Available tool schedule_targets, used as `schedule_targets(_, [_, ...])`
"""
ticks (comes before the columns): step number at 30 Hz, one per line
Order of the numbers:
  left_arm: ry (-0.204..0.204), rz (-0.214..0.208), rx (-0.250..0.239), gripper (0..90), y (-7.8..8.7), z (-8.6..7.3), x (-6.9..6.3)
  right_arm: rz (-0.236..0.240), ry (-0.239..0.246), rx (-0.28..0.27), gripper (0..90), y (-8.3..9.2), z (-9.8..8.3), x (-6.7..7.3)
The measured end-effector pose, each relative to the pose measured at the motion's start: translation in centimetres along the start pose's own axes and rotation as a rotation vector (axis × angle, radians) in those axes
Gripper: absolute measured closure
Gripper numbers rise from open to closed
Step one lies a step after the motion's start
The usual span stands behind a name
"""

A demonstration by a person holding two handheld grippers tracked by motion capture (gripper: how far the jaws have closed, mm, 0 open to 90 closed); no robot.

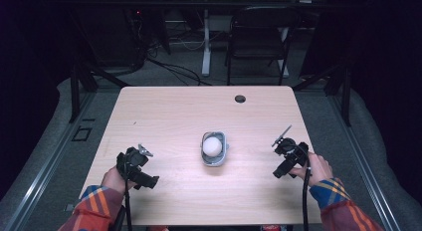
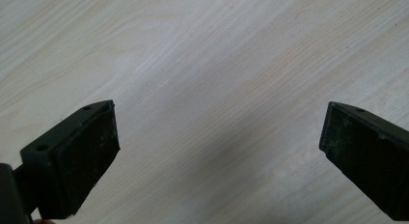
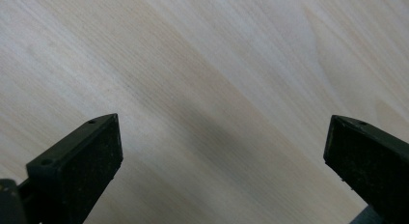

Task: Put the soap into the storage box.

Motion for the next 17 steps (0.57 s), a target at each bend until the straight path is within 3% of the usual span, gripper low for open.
schedule_targets(2, [-0.004,0.0,0.0,0.3,0.0,0.0,0.0,0.004,-0.004,0.0,0.0,0.0,-0.8,0.0])
schedule_targets(3, [-0.005,-0.001,0.001,0.3,0.0,0.0,0.0,0.005,-0.027,-0.025,0.0,-0.3,-1.0,0.2])
schedule_targets(7, [-0.003,-0.007,0.001,0.3,0.0,0.0,0.0,0.013,-0.04,-0.017,0.0,-0.6,-2.2,0.4])
schedule_targets(9, [-0.004,-0.008,-0.002,0.3,0.1,0.0,-0.1,0.015,-0.003,0.042,0.0,-0.5,-2.7,0.1])
schedule_targets(17, [-0.006,-0.014,-0.001,0.3,0.0,0.0,-0.1,0.005,-0.03,0.005,0.0,-1.2,-2.5,0.1])
Point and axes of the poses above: each handheld gripper's, and its own axes: y roughly backward along the jaws, z roughly out of its top, x roughly to its left, the point moved 10 cm from there along -y, roughly forward along the jaws, and after that the axes turned 9 degrees about -x, right-handed, at the moved point
